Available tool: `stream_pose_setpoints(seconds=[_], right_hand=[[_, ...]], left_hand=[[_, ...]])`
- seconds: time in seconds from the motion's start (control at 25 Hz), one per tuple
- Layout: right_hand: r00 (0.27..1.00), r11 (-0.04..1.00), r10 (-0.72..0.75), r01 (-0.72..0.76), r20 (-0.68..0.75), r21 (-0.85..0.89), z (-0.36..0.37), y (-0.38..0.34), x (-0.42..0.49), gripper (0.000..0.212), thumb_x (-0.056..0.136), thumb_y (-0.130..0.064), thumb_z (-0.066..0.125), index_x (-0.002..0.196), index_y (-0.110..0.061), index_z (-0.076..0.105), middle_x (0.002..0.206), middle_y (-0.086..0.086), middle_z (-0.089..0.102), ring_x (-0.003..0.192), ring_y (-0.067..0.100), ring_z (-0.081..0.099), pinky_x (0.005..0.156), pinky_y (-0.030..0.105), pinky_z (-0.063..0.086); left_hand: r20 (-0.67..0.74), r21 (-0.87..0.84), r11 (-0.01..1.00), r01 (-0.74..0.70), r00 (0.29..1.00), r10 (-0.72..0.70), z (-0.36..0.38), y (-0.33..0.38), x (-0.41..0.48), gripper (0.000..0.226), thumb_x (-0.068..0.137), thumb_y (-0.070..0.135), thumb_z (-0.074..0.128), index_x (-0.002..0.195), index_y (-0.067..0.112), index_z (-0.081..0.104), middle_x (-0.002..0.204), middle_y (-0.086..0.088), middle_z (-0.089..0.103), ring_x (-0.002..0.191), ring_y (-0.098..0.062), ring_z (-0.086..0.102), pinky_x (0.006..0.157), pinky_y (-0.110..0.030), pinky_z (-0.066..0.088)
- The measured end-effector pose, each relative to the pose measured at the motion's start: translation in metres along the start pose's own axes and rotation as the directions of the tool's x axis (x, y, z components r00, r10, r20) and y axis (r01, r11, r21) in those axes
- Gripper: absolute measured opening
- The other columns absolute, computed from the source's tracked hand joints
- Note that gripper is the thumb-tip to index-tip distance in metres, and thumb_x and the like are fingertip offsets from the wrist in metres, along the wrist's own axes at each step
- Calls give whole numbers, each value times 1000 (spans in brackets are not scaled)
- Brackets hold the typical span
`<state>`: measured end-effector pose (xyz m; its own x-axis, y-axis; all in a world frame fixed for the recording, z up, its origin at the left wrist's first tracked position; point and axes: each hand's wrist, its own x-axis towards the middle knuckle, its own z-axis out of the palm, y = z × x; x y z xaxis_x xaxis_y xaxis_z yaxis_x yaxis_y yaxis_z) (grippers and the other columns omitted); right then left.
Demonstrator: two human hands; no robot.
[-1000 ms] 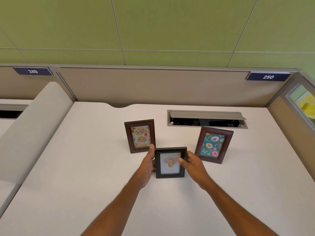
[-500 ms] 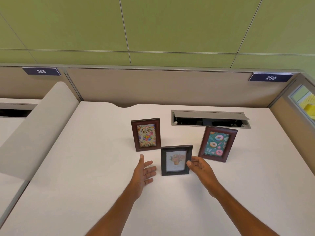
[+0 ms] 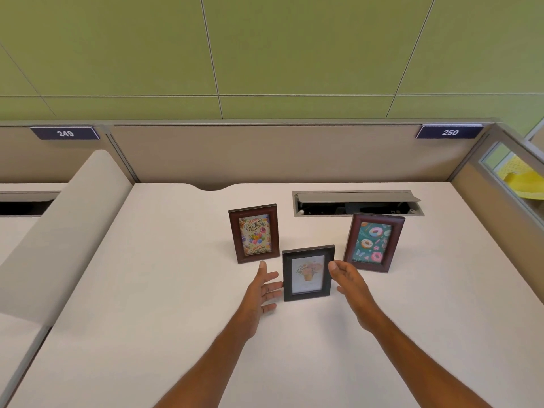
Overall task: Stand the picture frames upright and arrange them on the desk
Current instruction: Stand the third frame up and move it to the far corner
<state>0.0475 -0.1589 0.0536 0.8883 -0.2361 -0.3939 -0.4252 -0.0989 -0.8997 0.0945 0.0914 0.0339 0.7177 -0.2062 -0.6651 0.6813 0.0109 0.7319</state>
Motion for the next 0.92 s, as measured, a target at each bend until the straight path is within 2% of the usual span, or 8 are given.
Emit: stream_pose_setpoints(seconds=[0.2, 0.32, 0.44, 0.52, 0.68, 0.76, 0.84, 0.92], right_hand=[[1000, 999, -10, 11, -10, 32, 6, -4, -6, 36, 106, -55, 54, 135, -34, 56, 134, -10, 64, 132, 19, 58, 105, 37, 49], [997, 999, -33, 36, -75, 38, 10, -2, 2, 33, 109, -52, 51, 132, -31, 62, 133, -6, 69, 129, 21, 63, 105, 38, 53], [995, 997, -48, 52, -82, 51, 10, -4, 6, 23, 113, -40, 47, 126, -29, 63, 120, -12, 70, 125, 22, 64, 97, 35, 53], [995, 996, -66, 71, -80, 55, 10, -6, 8, 20, 114, -37, 47, 118, -30, 65, 116, -14, 70, 122, 22, 65, 94, 34, 53], [997, 997, -60, 62, -49, 40, 5, -3, 12, 18, 112, -43, 50, 109, -37, 66, 118, -12, 71, 121, 20, 65, 97, 37, 55], [996, 997, -78, 79, -31, 24, 3, -3, 13, 19, 112, -42, 50, 109, -34, 67, 118, -8, 73, 121, 21, 66, 97, 39, 58], [994, 994, -108, 108, -32, 0, 0, -6, 13, 21, 112, -38, 51, 105, -31, 70, 115, -4, 76, 117, 23, 69, 98, 43, 60], [992, 992, -126, 125, -30, -12, -5, -11, 12, 21, 111, -35, 56, 104, -28, 74, 111, -1, 78, 112, 24, 72, 95, 41, 61]], left_hand=[[54, 114, 990, -77, 996, 72, 12, 4, -8, 66, 105, 71, 39, 150, 27, 57, 145, 0, 63, 140, -25, 57, 119, -51, 44], [16, 211, 963, -169, 985, 169, 21, 4, -11, 44, 107, 54, 56, 141, 27, 61, 141, 4, 66, 133, -23, 60, 106, -39, 49], [-68, 218, 949, -228, 966, 248, 24, -1, -7, 39, 107, 40, 63, 142, 22, 67, 141, 0, 72, 131, -26, 64, 91, -29, 53], [-106, 224, 937, -267, 949, 296, 24, -4, -7, 35, 106, 35, 65, 138, 21, 71, 134, -1, 76, 126, -25, 68, 82, -24, 53], [-129, 329, 912, -246, 945, 301, 28, 0, -4, 26, 105, 32, 64, 122, 19, 78, 120, -1, 80, 112, -25, 72, 82, -29, 55], [-138, 391, 894, -221, 946, 294, 31, 2, -7, 23, 104, 29, 63, 114, 15, 79, 114, -3, 81, 105, -24, 73, 83, -33, 55], [-172, 454, 858, -242, 921, 350, 31, 2, -10, 20, 103, 22, 64, 101, 10, 79, 104, -5, 81, 92, -20, 73, 80, -38, 58], [-206, 443, 856, -267, 899, 387, 30, -2, -13, 18, 103, 18, 65, 97, 10, 81, 97, -4, 82, 85, -19, 73, 78, -39, 61]])
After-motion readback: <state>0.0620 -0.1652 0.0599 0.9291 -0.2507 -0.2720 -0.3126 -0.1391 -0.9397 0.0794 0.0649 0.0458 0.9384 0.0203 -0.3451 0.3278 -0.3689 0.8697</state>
